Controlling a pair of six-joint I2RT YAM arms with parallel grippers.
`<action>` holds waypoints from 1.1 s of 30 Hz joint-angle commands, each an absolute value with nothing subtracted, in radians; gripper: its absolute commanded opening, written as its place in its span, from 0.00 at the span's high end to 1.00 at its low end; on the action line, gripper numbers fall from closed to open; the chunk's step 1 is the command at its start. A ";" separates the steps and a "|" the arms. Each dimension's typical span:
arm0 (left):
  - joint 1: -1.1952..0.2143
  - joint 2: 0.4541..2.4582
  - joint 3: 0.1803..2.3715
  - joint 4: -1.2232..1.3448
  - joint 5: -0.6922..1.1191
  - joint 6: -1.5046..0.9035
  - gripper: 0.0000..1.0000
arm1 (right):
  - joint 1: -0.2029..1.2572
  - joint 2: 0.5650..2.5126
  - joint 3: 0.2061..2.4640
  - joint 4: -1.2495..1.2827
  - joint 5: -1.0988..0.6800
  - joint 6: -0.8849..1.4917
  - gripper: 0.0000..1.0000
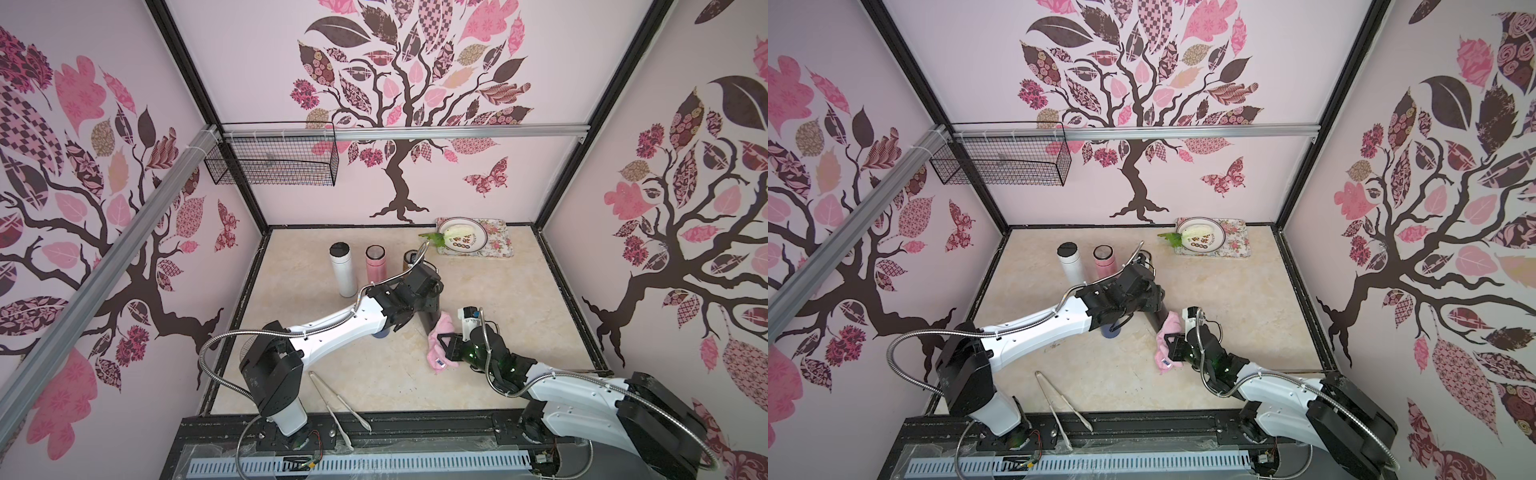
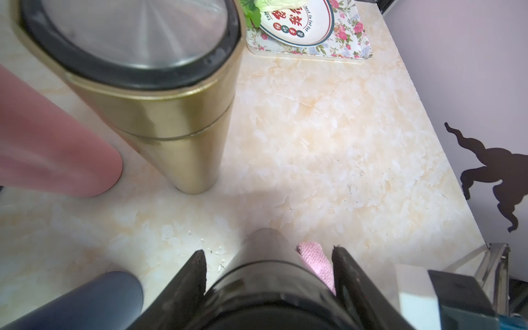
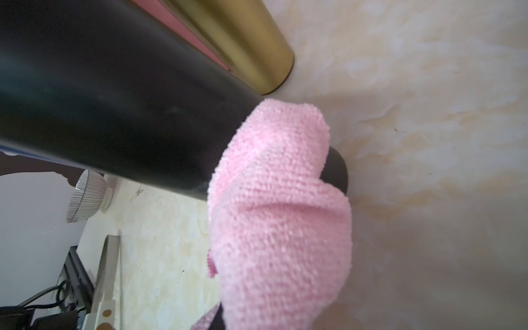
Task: Wipe the surface of the thermos
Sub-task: Wipe the dirt from the surface of the thermos.
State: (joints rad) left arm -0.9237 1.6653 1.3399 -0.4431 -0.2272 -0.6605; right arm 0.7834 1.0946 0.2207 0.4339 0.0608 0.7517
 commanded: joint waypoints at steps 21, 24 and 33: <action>-0.935 1.676 1.353 -0.426 -0.146 -0.696 1.00 | 0.785 1.207 0.420 0.740 -0.260 0.715 1.00; -0.936 1.669 1.347 -0.425 -0.135 -0.693 1.00 | 0.785 1.223 0.412 0.668 -0.120 0.731 1.00; -0.937 1.629 1.298 -0.410 -0.124 -0.691 1.00 | 0.784 1.267 0.279 0.658 0.054 0.796 1.00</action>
